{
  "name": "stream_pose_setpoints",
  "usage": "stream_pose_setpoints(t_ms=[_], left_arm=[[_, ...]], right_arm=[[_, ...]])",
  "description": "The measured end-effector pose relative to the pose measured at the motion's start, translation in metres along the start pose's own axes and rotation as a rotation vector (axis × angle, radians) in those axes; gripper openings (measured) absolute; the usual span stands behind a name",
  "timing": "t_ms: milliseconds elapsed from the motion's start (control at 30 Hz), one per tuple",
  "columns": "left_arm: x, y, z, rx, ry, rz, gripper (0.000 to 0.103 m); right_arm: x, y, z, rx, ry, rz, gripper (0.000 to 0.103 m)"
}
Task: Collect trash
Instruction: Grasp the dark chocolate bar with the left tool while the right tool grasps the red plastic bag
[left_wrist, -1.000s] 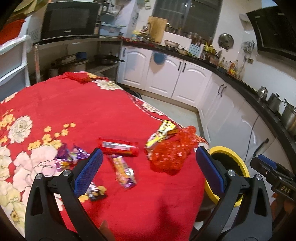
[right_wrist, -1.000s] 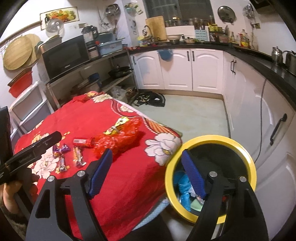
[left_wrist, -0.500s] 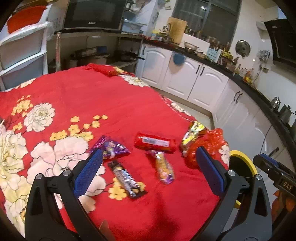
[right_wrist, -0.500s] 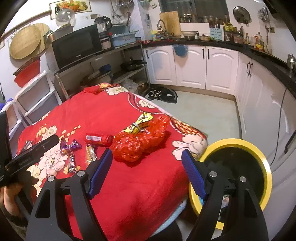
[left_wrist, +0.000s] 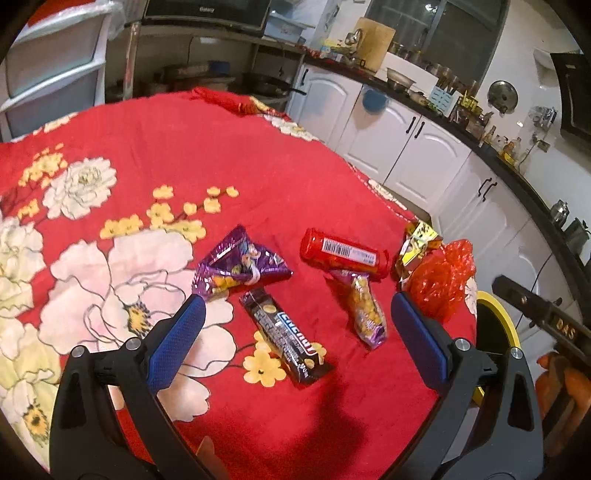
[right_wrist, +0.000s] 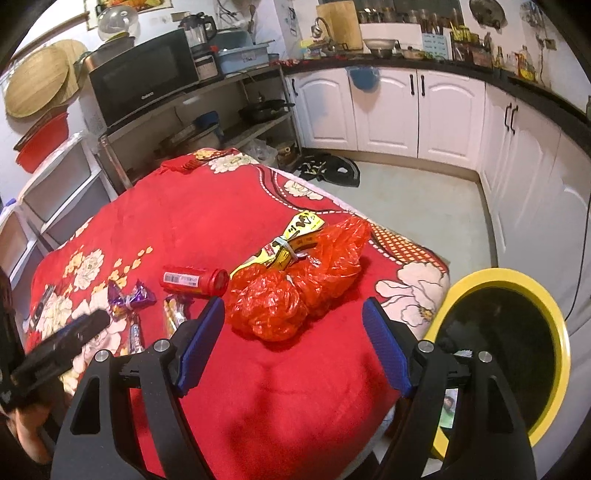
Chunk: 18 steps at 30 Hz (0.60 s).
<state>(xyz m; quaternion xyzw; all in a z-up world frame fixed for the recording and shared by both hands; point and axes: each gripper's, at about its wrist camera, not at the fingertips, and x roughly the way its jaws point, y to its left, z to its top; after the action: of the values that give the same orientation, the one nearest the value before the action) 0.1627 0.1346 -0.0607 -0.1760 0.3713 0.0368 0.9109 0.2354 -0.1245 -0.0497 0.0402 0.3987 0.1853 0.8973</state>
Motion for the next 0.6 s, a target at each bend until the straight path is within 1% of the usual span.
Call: stream_pose_setpoints(t_ms=[33,100,167,233,300,467,600], left_arm=[[0.001,0.001,-0.001,-0.003,0.004,-0.003,0.091],[0.007,0.002,-0.003,-0.01,0.024,-0.015,0.083],[0.011,0.003,-0.005,-0.008,0.036,-0.019,0.08],[0.015,0.002,-0.007,-0.007,0.048,-0.026,0.072],[0.019,0.002,-0.008,-0.006,0.063,-0.035,0.067],[0.027,0.001,-0.01,-0.009,0.091,-0.045,0.059],[0.036,0.002,-0.016,-0.004,0.121,-0.019,0.054]], right_arm=[[0.003,0.0,0.002,0.004,0.005,-0.001,0.074],[0.012,0.0,0.005,0.016,0.014,0.0,0.074],[0.02,0.0,0.009,0.029,0.022,-0.006,0.074],[0.028,-0.001,0.013,0.049,0.032,-0.007,0.074],[0.035,-0.002,0.016,0.065,0.042,-0.011,0.074],[0.056,-0.006,0.021,0.116,0.076,-0.025,0.074],[0.073,-0.016,0.019,0.182,0.13,-0.019,0.074]])
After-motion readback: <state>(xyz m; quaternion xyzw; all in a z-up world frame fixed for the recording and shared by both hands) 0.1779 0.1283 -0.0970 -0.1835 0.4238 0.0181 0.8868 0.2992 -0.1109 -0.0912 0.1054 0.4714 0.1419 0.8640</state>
